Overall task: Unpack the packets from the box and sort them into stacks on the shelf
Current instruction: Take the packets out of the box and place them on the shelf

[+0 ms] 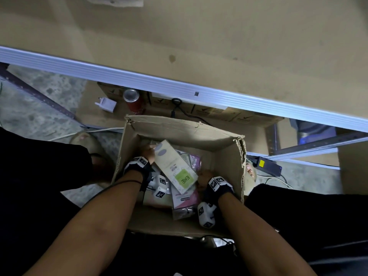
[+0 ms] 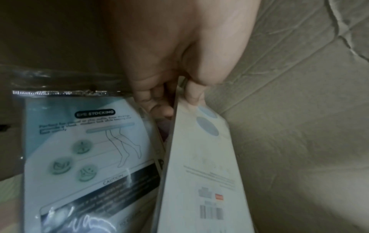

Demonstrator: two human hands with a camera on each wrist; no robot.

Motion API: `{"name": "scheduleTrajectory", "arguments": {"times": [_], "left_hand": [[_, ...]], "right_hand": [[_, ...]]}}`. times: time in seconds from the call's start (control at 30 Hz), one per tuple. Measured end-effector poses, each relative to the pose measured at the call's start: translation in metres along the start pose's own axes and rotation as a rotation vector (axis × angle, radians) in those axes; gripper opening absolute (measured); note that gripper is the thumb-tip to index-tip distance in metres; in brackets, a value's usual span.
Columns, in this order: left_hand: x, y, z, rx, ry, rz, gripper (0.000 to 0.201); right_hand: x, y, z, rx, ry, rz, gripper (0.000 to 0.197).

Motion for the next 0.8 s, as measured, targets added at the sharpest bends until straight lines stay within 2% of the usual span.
{"name": "scheduleTrajectory", "arguments": {"times": [0.13,0.27,0.37,0.43,0.63,0.67,0.8], "left_hand": [[0.003,0.003,0.003,0.034,0.038,-0.077,0.036],[0.012,-0.006,-0.001,0.044,0.107,-0.129,0.038],[0.036,-0.016,-0.005,0.043,-0.047,-0.185,0.038],[0.048,-0.021,-0.009,0.023,-0.093,-0.153,0.032],[0.047,-0.018,-0.013,-0.073,-0.196,-0.114,0.037],[0.043,-0.016,-0.011,-0.046,-0.142,-0.106,0.036],[0.026,-0.011,-0.004,0.113,0.314,0.002,0.037]], "right_hand": [[0.004,0.006,-0.002,0.041,0.275,-0.066,0.032],[0.007,0.006,-0.008,0.077,0.425,-0.078,0.030],[0.004,0.006,-0.011,-0.012,0.291,-0.035,0.041],[0.000,0.005,-0.011,-0.068,0.147,0.006,0.041],[-0.001,0.006,-0.015,-0.104,0.105,0.041,0.033],[-0.002,0.005,-0.015,-0.103,0.091,0.047,0.032],[-0.009,0.003,-0.020,-0.091,-0.005,0.057,0.030]]}}
Point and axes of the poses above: each hand's wrist, its own y-axis towards the middle knuckle, its own x-axis out of the palm, z = x × y, the point moved 6 cm from there along y, towards the middle knuckle, and after that the axes turned 9 degrees about -y, right-handed, at the moved point
